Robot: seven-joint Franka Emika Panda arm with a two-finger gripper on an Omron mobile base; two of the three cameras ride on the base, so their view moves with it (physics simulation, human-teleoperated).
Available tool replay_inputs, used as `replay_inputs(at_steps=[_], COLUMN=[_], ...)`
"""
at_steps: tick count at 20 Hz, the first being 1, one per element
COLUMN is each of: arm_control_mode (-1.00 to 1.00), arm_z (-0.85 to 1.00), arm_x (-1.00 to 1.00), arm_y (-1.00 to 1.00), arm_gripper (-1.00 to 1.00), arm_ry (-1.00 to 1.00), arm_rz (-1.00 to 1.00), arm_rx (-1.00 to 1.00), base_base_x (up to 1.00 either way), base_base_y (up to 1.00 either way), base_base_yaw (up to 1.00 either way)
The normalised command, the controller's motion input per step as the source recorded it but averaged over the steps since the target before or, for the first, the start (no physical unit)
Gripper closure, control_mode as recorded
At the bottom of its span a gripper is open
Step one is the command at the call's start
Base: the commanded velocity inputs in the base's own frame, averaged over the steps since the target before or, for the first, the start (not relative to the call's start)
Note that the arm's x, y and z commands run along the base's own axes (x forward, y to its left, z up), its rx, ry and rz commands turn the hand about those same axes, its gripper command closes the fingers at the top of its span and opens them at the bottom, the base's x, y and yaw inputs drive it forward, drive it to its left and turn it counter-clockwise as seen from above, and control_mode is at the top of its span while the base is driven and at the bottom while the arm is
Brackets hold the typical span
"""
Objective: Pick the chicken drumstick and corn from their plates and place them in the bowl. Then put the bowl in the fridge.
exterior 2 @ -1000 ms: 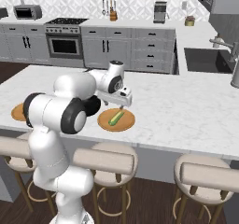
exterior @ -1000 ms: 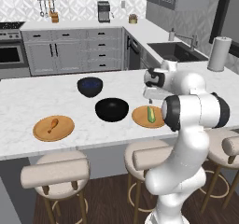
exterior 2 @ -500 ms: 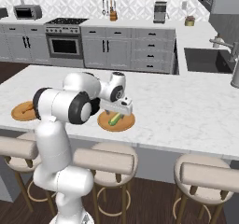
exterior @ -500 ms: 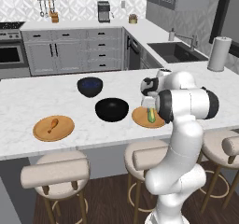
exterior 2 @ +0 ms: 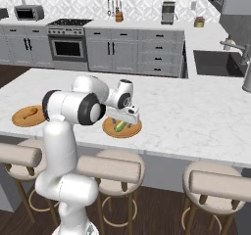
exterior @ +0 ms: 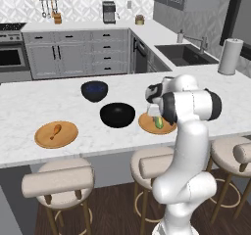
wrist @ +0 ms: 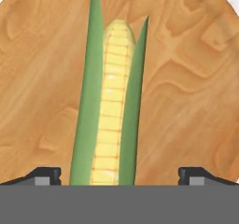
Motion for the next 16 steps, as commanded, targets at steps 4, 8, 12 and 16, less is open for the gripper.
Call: replay_inputs(at_steps=[4, 8, 12, 16], arm_control_mode=[-1.0, -1.0, -1.0, -1.0], arm_z=[-0.17, -0.27, -0.38, -0.1], arm_x=[0.16, 0.09, 0.0, 0.0], arm_y=[0.03, 0.01, 0.0, 0.0], arm_gripper=[-1.0, -1.0, -1.0, 1.0], arm_ry=[0.0, 0.02, 0.05, 0.01], arm_rz=[0.0, 0.0, 0.0, 0.0], arm_rx=[0.01, 0.04, 0.05, 0.01], base_base_x=[0.0, 0.0, 0.0, 0.0], base_base_y=[0.0, 0.0, 0.0, 0.0], base_base_yaw=[0.0, 0.0, 0.0, 0.0])
